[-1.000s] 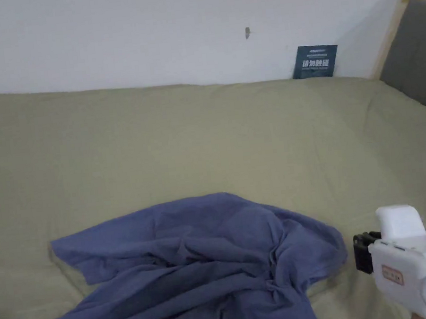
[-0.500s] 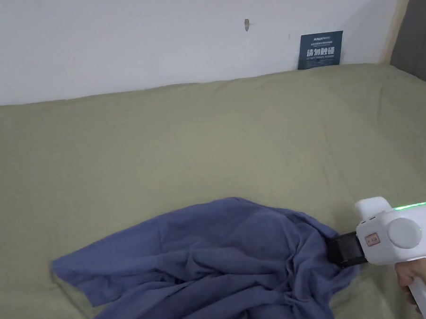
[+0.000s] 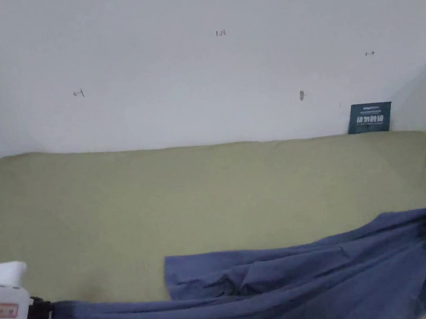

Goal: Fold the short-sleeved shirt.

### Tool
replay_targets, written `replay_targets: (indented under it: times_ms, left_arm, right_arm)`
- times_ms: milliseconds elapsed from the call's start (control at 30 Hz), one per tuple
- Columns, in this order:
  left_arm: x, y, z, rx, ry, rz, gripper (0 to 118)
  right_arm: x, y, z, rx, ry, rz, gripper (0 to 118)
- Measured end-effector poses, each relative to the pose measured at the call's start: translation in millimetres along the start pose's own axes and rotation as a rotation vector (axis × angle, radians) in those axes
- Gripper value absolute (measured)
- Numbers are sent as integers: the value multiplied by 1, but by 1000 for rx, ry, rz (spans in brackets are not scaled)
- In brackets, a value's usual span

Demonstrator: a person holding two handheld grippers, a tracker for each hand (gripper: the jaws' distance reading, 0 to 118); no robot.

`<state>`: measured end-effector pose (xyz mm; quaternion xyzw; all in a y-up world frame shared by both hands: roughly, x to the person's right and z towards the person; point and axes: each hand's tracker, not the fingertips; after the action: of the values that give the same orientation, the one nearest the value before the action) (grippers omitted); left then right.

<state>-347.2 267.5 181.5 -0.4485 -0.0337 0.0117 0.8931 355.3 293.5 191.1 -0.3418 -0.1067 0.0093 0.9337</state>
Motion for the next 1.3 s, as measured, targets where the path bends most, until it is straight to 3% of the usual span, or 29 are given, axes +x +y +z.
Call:
replay_targets:
  times_ms: [67, 100, 267, 467, 933, 1300]
  left_arm:
    - [-6, 18, 31, 78, 58, -24, 5]
    - [-10, 26, 43, 99, 86, -36, 5]
    - [-13, 66, 100, 255, 49, 50, 5]
    - [5, 116, 123, 342, 128, 30, 5]
    - [46, 253, 86, 409, 288, 11, 5]
    - [67, 293, -23, 408, 352, 34, 5]
  right_arm:
    - [17, 11, 33, 65, -38, -4, 0]
    - [7, 19, 53, 92, -49, 16, 0]
    - [15, 55, 107, 188, -40, 5, 0]
    - [-14, 96, 147, 276, -128, 54, 0]
    - [-18, 221, 77, 317, -214, 52, 0]
    - [-41, 249, -26, 292, -274, 49, 0]
